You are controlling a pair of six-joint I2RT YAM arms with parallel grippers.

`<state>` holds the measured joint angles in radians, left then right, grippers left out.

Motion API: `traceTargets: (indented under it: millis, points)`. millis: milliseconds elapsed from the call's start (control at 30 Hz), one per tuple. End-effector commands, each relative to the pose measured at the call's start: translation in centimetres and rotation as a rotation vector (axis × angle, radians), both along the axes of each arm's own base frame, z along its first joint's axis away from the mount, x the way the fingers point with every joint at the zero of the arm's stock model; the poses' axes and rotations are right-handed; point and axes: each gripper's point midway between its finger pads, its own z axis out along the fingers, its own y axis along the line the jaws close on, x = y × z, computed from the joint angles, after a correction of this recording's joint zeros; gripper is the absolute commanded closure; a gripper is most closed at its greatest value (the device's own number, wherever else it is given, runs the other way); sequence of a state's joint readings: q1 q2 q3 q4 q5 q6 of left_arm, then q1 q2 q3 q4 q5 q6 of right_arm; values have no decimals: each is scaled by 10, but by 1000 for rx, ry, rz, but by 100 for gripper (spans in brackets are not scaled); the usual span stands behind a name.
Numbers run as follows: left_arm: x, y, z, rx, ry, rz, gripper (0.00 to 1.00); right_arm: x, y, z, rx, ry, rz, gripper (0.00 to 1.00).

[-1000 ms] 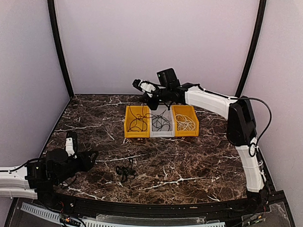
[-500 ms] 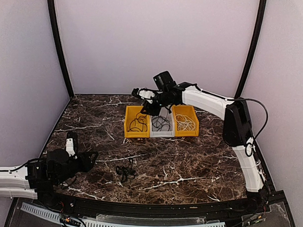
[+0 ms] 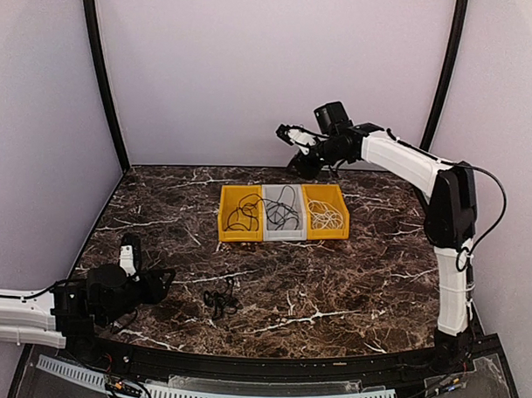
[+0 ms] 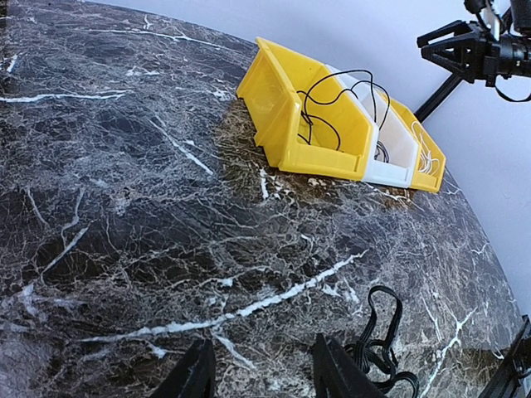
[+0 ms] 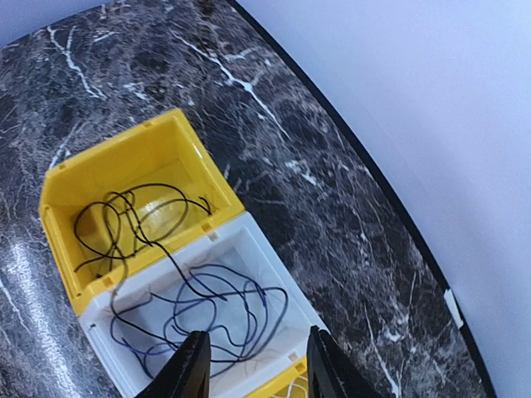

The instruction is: Untangle the cables

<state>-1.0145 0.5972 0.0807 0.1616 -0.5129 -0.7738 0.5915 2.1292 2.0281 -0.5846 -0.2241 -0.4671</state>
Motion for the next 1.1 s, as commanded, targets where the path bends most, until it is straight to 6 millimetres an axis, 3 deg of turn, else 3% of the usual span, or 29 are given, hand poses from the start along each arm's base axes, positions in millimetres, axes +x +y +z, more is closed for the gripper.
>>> traceTargets:
  millis: [0,200,500,667,767,1067]
  points:
    - [0,-3,0,-13,-13,-8,58,17,-19,-32,48,184,-90,57]
    - [-1,-1,-3,-6,-3,-9,57,19,-18,-55,47,232,-100,59]
    - [-2,1,-4,-18,-2,-3,57,21,-13,-71,64,287,-106,60]
    - [-2,1,-2,-15,-6,-3,57,22,-11,-85,63,335,-124,71]
    - [-2,1,-2,-13,-6,-3,58,20,-10,-86,68,353,-129,81]
    - [-1,0,-2,-16,-10,-1,57,16,-10,-78,80,348,-124,88]
